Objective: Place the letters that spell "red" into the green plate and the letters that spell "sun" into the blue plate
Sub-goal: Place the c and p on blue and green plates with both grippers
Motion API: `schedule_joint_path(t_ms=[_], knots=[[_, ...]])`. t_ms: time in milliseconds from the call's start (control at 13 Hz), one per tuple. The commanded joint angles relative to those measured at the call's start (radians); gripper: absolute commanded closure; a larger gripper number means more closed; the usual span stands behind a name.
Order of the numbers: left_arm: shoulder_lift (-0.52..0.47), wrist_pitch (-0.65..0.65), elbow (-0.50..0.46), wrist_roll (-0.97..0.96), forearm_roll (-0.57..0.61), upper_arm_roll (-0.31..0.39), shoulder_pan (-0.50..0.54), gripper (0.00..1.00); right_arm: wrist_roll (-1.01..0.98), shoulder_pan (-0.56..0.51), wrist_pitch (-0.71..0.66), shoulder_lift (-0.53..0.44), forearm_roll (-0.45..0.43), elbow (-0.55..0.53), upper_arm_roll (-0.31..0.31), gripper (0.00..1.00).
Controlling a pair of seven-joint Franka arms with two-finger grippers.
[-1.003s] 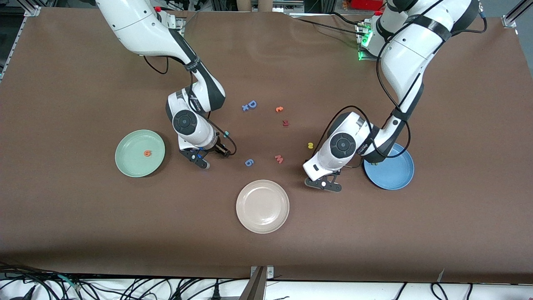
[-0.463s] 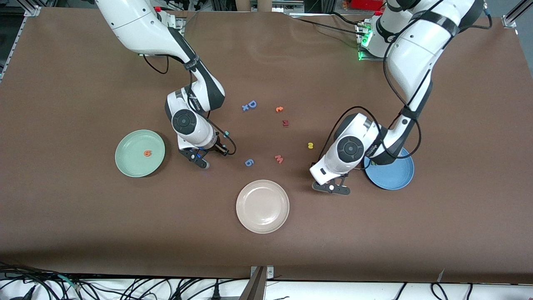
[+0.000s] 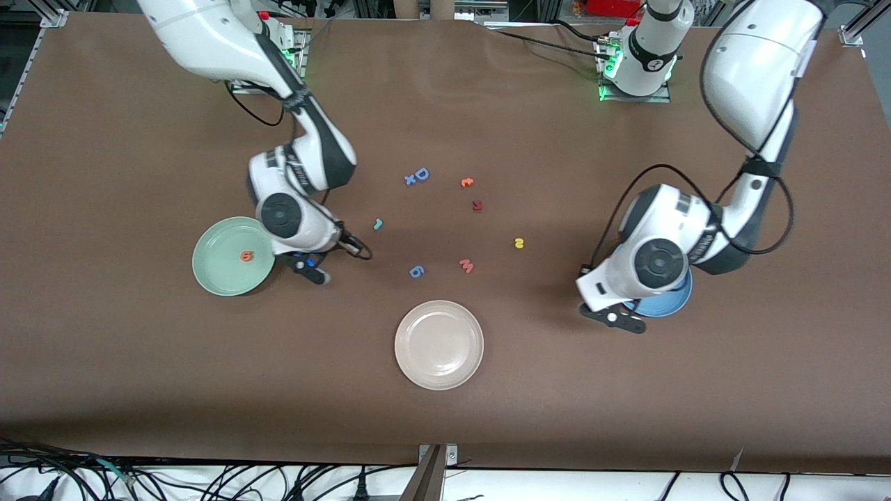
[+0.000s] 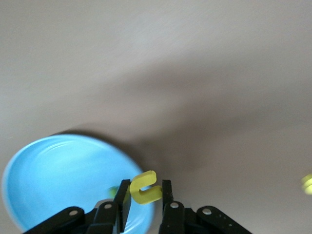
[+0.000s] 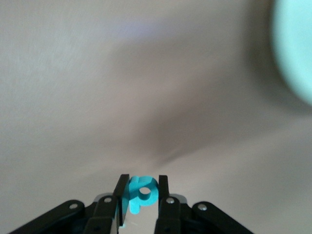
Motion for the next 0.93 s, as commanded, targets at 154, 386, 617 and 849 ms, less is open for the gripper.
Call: schedule_joint_path(t_ms=[154, 386, 617, 849], knots=[[-0.009, -0.010, -0.031, 0.216, 0.011, -0.002, 0.140, 0.91, -0.462, -0.072, -0.145, -0.082, 0.017, -0.028, -0.155, 0.80], [0.033, 0.031, -0.053, 0.277, 0.009, -0.005, 0.184, 0.90, -0.660, -0.074, -0.089, -0.063, 0.014, -0.064, -0.246, 0.80], [0.056, 0.155, -0.119, 0.278, 0.011, -0.003, 0.203, 0.91, -0.744, -0.091, 0.019, -0.016, 0.016, -0.104, -0.270, 0.79], [0.073, 0.187, -0.127, 0.278, 0.011, -0.002, 0.204, 0.70, -0.785, -0.106, 0.083, 0.032, 0.016, -0.107, -0.272, 0.74]])
